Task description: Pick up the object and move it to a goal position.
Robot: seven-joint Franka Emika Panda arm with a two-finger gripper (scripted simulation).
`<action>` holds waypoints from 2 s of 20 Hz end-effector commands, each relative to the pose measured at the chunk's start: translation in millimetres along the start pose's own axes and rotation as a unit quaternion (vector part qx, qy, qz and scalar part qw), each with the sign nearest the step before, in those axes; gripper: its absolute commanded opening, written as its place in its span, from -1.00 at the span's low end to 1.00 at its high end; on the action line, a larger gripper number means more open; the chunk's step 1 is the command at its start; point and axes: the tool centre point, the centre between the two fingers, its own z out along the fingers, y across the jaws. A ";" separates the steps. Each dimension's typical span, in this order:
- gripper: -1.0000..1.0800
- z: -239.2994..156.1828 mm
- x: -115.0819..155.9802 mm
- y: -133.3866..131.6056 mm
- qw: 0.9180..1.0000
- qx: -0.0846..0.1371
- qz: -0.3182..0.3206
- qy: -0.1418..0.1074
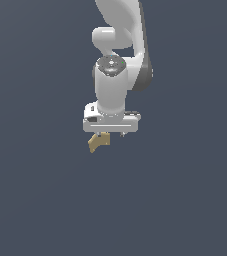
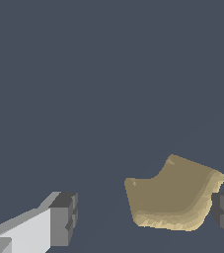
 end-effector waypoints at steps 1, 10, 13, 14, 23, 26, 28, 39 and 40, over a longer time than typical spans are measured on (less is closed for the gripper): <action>0.92 0.0 0.0 0.0 1.000 0.000 0.000 0.000; 0.92 -20.3 12.5 -2.2 1.000 0.004 -0.017 0.025; 0.92 -19.9 12.3 -2.3 1.000 0.003 -0.017 0.024; 0.92 -19.3 12.0 -2.0 1.000 0.003 -0.015 0.024; 0.92 -14.1 7.4 3.5 0.999 0.005 0.034 0.021; 0.92 -11.1 4.6 6.9 0.998 0.006 0.064 0.020; 0.92 -8.6 2.4 9.5 0.996 0.007 0.088 0.018; 0.92 7.7 -14.1 28.3 0.968 0.010 0.252 0.010; 0.92 9.1 -15.7 30.1 0.964 0.010 0.267 0.009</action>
